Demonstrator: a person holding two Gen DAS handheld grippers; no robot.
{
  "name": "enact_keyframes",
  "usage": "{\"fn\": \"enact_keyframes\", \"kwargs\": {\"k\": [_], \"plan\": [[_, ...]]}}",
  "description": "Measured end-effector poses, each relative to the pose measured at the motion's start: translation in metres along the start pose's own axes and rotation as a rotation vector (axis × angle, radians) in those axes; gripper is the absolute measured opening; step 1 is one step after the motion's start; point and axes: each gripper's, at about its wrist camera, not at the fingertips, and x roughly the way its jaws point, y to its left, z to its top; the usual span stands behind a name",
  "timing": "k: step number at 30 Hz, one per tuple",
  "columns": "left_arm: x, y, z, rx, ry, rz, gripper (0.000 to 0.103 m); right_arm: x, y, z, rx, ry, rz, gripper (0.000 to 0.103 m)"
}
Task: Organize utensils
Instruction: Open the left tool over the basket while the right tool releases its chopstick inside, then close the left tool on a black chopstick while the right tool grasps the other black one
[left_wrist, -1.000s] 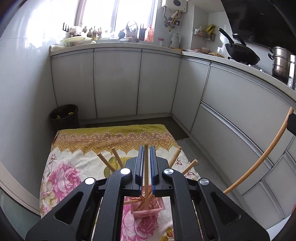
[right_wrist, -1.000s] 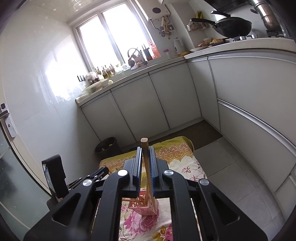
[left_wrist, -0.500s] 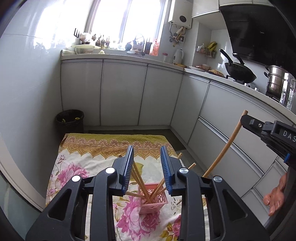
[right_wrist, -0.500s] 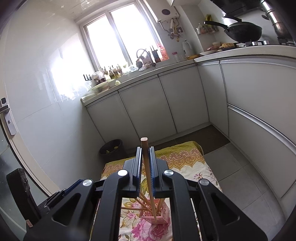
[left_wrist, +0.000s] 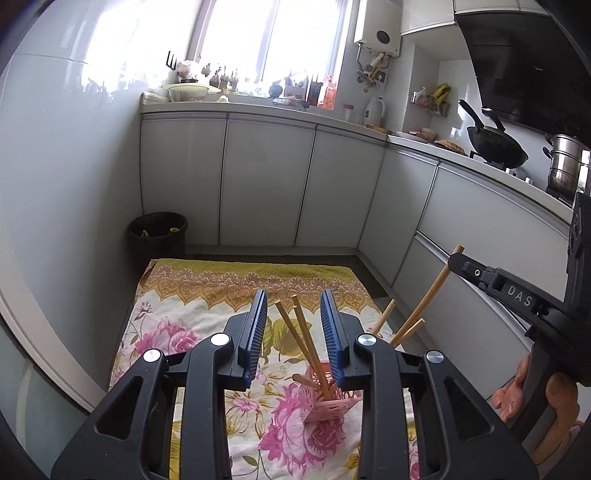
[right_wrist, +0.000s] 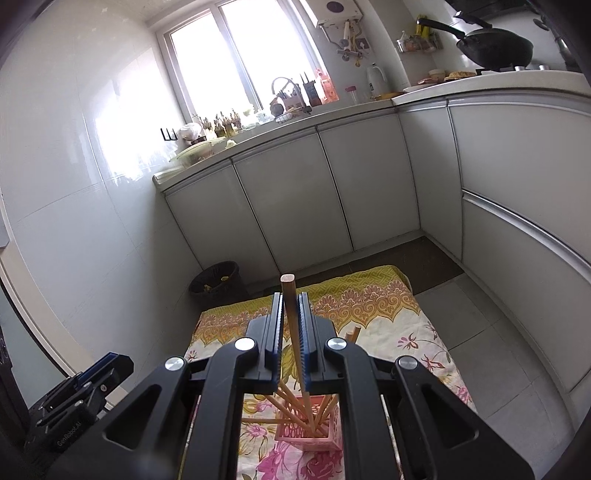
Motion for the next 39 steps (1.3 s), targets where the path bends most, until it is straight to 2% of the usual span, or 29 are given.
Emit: {"fn": "enact_keyframes", "kwargs": {"k": [4,5,6,7,8,10,13,17,21,24,26,33,39], "plan": [[-0.003,0.005,-0.001,-0.016,0.000,0.005,0.029,0.009,0.004,-0.009,-0.008,0.013,0.004,0.009],[-0.004,0.006,-0.001,-0.018,0.000,0.008,0.029,0.010,0.004,-0.011,-0.004,0.019,0.009,0.021],[-0.005,0.007,-0.001,-0.018,0.001,0.011,0.029,0.010,0.004,-0.013,0.002,0.026,0.012,0.036],[-0.007,0.008,0.000,-0.021,0.000,0.014,0.030,0.008,0.003,-0.014,0.010,0.021,0.012,0.071],[-0.009,0.009,0.000,-0.024,-0.001,0.015,0.031,0.004,0.003,-0.014,0.021,0.000,0.011,0.088],[-0.015,0.008,0.001,-0.026,-0.007,0.021,0.034,-0.007,0.000,-0.012,0.035,-0.041,-0.007,0.088],[-0.025,0.007,0.003,-0.031,-0.020,0.021,0.038,-0.020,-0.005,-0.005,0.051,-0.058,-0.034,0.089],[-0.040,0.002,0.005,-0.027,-0.038,0.023,0.050,-0.040,-0.014,0.001,0.080,-0.074,-0.056,0.090],[-0.057,-0.003,0.002,-0.023,-0.058,0.034,0.073,-0.064,-0.021,-0.002,0.099,-0.088,-0.066,0.096],[-0.069,-0.008,-0.003,-0.017,-0.076,0.055,0.088,-0.078,-0.026,-0.007,0.107,-0.086,-0.077,0.096],[-0.075,-0.009,-0.005,-0.015,-0.083,0.061,0.093,-0.088,-0.030,-0.013,0.121,-0.073,-0.083,0.096],[-0.086,-0.020,-0.016,0.019,-0.048,0.069,0.096,-0.115,-0.039,-0.041,0.137,-0.059,-0.107,0.096],[-0.089,-0.026,-0.032,0.051,-0.012,0.071,0.096,-0.130,-0.054,-0.075,0.179,0.020,-0.121,0.096]]}}
